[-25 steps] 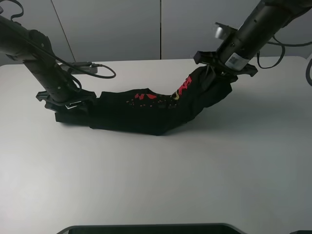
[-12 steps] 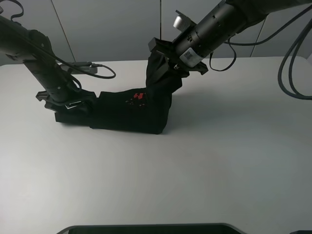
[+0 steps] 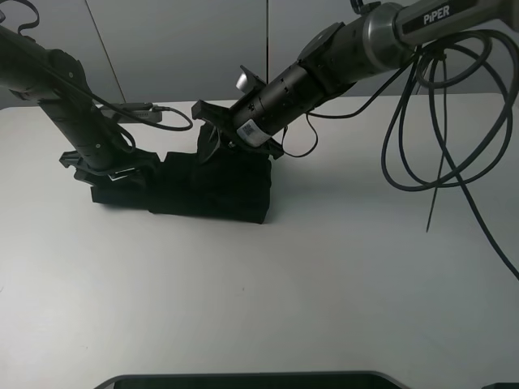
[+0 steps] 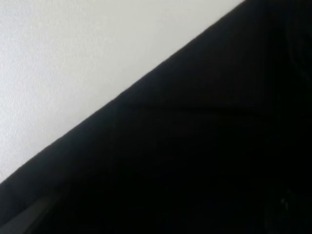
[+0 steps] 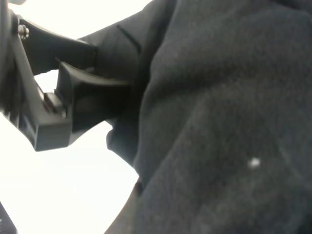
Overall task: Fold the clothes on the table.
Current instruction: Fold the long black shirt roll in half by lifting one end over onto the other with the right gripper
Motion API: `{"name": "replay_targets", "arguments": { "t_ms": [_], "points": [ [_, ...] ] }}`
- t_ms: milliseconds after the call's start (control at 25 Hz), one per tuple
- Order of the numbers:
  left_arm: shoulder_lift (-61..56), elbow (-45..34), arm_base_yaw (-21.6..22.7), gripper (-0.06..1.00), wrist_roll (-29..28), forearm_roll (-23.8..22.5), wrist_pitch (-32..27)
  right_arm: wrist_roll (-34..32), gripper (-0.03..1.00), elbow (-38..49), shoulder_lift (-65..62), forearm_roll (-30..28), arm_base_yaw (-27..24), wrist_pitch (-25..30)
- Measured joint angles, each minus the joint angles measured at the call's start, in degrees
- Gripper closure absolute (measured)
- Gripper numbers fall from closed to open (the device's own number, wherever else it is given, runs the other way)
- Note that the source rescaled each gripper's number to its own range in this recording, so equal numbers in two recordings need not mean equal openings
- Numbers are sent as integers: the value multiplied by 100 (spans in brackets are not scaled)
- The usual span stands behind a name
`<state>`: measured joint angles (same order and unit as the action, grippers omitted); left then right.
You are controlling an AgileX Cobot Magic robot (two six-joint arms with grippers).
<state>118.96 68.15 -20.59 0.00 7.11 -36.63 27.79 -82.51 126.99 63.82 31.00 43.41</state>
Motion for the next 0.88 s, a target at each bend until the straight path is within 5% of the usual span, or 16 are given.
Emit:
{"name": "replay_targets", "arguments": {
  "t_ms": [280, 880],
  "points": [
    [0, 0, 0, -5, 0, -11, 0, 298, 83, -13, 230, 440, 269, -471],
    [-600, 25, 0, -5, 0, 9, 2, 458, 83, -32, 360, 454, 363, -705]
  ]
}}
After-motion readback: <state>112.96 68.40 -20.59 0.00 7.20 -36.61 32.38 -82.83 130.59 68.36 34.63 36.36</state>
